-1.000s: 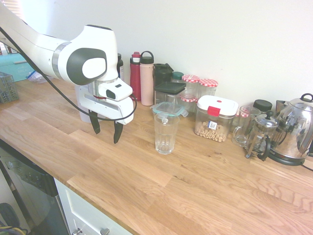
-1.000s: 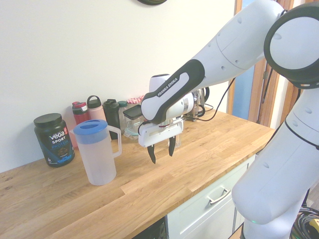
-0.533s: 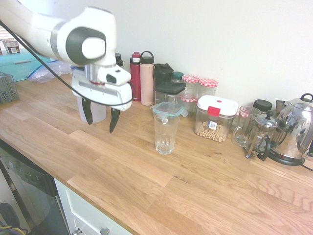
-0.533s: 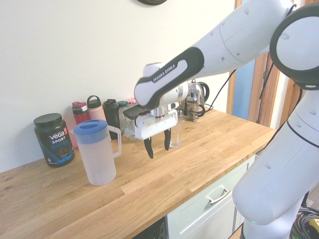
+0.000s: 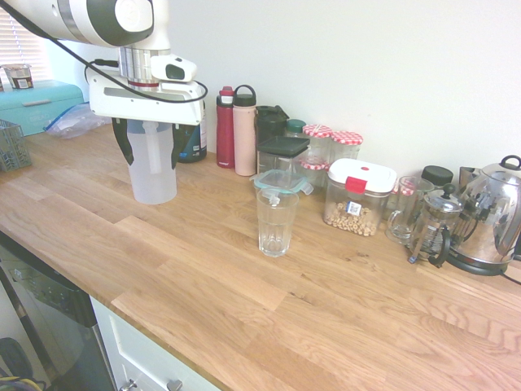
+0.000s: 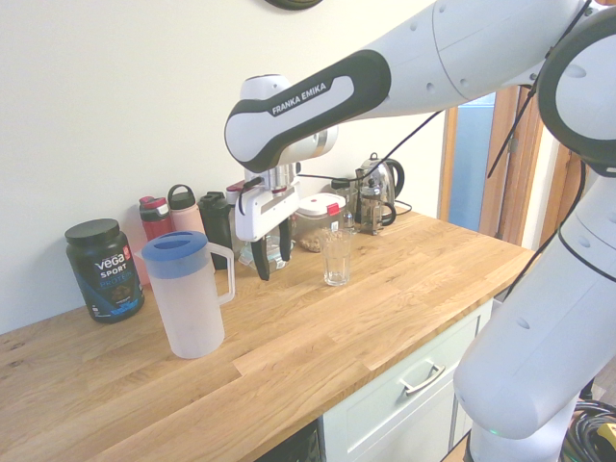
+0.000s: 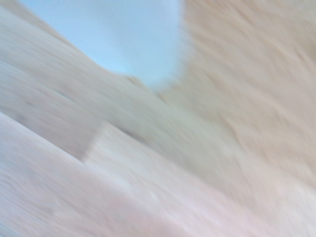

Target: Pour me some water

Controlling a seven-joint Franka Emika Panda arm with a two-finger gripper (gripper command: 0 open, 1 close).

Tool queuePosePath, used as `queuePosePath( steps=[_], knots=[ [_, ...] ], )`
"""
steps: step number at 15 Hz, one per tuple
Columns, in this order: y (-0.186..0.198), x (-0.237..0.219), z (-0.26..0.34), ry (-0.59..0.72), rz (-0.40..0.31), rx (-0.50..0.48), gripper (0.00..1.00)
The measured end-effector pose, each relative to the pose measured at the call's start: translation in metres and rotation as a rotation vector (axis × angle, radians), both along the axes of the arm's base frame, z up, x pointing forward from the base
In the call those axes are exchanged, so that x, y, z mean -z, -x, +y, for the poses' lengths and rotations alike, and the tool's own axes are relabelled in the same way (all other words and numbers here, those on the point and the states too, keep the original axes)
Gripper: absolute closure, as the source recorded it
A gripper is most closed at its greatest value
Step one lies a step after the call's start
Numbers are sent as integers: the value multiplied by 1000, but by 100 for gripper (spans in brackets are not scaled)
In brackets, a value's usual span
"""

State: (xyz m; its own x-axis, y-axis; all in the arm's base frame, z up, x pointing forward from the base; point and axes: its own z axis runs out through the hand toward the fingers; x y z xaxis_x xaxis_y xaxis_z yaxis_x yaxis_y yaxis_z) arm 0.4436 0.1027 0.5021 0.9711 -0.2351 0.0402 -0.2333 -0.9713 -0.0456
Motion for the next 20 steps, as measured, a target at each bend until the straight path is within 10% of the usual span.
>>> queuePosePath(
  steps=[10,11,20],
  knots=[
    [-62,21,68,4,-67,-133,0],
    [-63,19,68,7,-73,-134,100],
    [-73,23,70,21,-88,-141,100]
  ],
)
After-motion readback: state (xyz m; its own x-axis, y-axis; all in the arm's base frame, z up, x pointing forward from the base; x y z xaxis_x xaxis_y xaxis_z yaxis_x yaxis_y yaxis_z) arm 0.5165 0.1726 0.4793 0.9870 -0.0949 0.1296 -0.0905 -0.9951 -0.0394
